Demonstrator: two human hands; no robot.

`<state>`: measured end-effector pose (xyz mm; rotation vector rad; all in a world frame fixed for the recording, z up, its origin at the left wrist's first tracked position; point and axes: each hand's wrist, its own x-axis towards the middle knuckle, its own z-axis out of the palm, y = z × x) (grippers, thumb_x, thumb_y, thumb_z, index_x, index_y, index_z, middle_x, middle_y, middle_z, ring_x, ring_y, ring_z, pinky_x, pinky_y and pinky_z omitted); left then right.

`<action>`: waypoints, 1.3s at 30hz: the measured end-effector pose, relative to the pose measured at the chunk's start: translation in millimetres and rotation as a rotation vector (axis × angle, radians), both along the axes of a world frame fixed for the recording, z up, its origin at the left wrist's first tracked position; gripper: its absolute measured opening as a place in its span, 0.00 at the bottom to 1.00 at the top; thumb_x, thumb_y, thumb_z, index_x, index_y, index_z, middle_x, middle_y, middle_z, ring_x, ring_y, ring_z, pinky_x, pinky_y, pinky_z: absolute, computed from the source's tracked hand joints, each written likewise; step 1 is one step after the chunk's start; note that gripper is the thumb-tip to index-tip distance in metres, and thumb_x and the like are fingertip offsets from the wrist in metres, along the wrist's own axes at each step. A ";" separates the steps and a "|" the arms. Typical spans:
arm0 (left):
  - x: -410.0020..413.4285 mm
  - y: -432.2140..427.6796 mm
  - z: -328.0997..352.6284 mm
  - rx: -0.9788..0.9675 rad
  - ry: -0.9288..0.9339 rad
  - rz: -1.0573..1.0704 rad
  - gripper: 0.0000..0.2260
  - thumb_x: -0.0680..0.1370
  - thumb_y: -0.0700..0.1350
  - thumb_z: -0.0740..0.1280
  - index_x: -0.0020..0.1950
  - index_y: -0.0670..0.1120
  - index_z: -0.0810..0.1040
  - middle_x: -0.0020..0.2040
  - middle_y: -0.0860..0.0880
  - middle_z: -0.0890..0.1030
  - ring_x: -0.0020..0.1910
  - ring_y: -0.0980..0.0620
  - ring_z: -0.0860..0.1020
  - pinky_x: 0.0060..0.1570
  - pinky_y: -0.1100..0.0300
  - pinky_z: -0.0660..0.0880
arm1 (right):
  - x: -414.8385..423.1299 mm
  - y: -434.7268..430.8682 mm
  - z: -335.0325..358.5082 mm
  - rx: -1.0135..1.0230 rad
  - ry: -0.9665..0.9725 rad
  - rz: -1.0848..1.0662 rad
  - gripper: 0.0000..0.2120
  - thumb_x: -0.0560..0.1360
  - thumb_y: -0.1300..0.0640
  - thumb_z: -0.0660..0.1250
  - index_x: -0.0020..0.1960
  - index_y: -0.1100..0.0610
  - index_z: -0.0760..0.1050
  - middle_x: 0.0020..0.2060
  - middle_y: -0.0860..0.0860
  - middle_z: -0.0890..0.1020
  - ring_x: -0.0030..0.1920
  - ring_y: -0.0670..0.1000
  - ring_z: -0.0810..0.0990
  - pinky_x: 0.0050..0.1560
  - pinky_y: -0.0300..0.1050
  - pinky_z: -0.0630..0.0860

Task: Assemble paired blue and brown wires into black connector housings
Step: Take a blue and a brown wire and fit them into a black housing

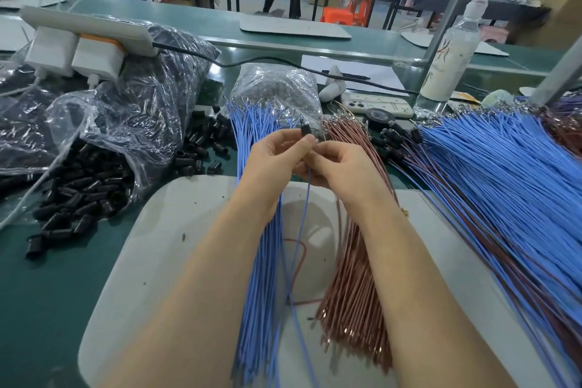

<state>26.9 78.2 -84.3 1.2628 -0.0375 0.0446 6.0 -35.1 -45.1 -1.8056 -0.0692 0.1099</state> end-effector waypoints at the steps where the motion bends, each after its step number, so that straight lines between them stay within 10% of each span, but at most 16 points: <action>1: -0.2 0.2 0.3 -0.011 -0.002 -0.003 0.03 0.76 0.41 0.69 0.48 0.45 0.77 0.42 0.48 0.83 0.40 0.52 0.81 0.42 0.60 0.78 | 0.7 0.0 -0.9 -0.011 -0.006 0.008 0.12 0.79 0.65 0.62 0.58 0.73 0.74 0.34 0.51 0.74 0.34 0.46 0.72 0.36 0.34 0.70; 16: -4.5 1.8 5.4 -0.008 0.040 0.099 0.03 0.77 0.40 0.67 0.45 0.43 0.79 0.37 0.50 0.83 0.30 0.55 0.78 0.27 0.64 0.74 | 6.1 5.7 -14.4 -0.138 -0.046 0.082 0.11 0.79 0.63 0.62 0.53 0.71 0.78 0.49 0.68 0.81 0.35 0.52 0.75 0.36 0.37 0.72; 21: -1.0 4.6 6.1 0.021 0.072 0.192 0.06 0.77 0.42 0.67 0.41 0.48 0.79 0.36 0.53 0.83 0.39 0.56 0.78 0.41 0.63 0.74 | 14.6 -13.8 -18.4 -0.555 -0.234 -0.209 0.14 0.75 0.47 0.67 0.46 0.58 0.82 0.42 0.54 0.84 0.44 0.54 0.80 0.47 0.46 0.76; 27: -2.0 4.9 4.2 0.217 -0.074 0.225 0.06 0.78 0.42 0.66 0.49 0.54 0.77 0.42 0.54 0.83 0.41 0.62 0.78 0.42 0.70 0.71 | 21.6 -22.4 -30.1 -1.056 -0.056 -0.278 0.20 0.73 0.42 0.68 0.60 0.51 0.75 0.58 0.51 0.79 0.61 0.57 0.72 0.60 0.52 0.68; 39: -4.4 1.2 4.1 0.353 -0.241 0.198 0.11 0.78 0.33 0.63 0.50 0.51 0.74 0.46 0.53 0.81 0.47 0.57 0.80 0.51 0.70 0.74 | 22.5 -13.1 -32.1 -1.002 -0.068 -0.318 0.11 0.77 0.56 0.62 0.58 0.57 0.72 0.52 0.55 0.80 0.55 0.58 0.77 0.56 0.50 0.69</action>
